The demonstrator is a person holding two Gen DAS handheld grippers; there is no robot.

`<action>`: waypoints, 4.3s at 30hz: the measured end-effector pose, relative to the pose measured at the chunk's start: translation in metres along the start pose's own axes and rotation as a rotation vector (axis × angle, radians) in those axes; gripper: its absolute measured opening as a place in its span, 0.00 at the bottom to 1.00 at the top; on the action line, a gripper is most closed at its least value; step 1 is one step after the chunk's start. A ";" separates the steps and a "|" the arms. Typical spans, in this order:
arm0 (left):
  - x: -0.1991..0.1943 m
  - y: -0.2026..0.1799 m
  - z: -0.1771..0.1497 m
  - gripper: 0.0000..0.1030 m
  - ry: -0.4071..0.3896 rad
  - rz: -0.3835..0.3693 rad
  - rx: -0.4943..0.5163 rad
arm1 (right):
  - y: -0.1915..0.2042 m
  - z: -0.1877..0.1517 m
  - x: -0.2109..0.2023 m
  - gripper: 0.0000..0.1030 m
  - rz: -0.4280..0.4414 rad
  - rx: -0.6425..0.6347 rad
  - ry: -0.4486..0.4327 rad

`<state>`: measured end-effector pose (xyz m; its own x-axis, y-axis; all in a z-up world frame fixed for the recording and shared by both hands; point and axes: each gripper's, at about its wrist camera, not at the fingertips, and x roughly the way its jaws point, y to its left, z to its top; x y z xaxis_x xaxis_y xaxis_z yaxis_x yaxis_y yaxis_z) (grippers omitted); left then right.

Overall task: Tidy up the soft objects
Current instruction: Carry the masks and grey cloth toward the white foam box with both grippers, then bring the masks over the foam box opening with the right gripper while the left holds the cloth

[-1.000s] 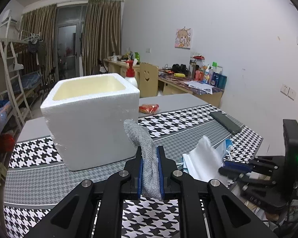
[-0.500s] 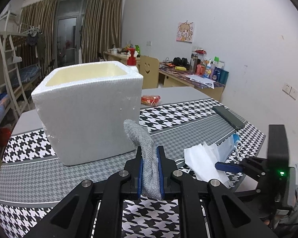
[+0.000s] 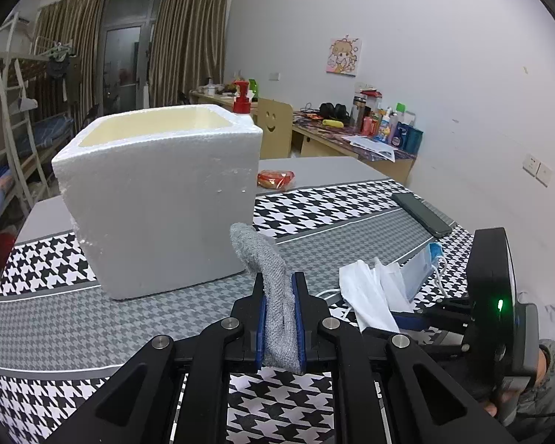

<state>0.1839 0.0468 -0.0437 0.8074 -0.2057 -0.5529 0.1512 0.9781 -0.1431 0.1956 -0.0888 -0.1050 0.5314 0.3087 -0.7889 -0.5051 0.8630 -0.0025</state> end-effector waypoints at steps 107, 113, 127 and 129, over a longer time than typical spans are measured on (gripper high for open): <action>-0.086 0.059 0.152 0.13 -0.328 0.310 0.004 | 0.041 0.212 -0.177 0.04 0.199 -0.147 -0.641; -0.090 0.071 0.147 0.13 -0.326 0.348 -0.017 | 0.051 0.227 -0.175 0.04 0.272 -0.168 -0.659; -0.090 0.088 0.138 0.13 -0.302 0.389 -0.038 | 0.063 0.238 -0.115 0.04 0.244 -0.180 -0.509; -0.091 0.087 0.137 0.13 -0.301 0.390 -0.038 | 0.060 0.238 -0.104 0.04 0.239 -0.171 -0.467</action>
<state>0.2018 0.1554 0.1065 0.9295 0.1991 -0.3106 -0.2113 0.9774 -0.0058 0.2721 0.0257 0.1229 0.6139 0.6664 -0.4231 -0.7314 0.6818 0.0127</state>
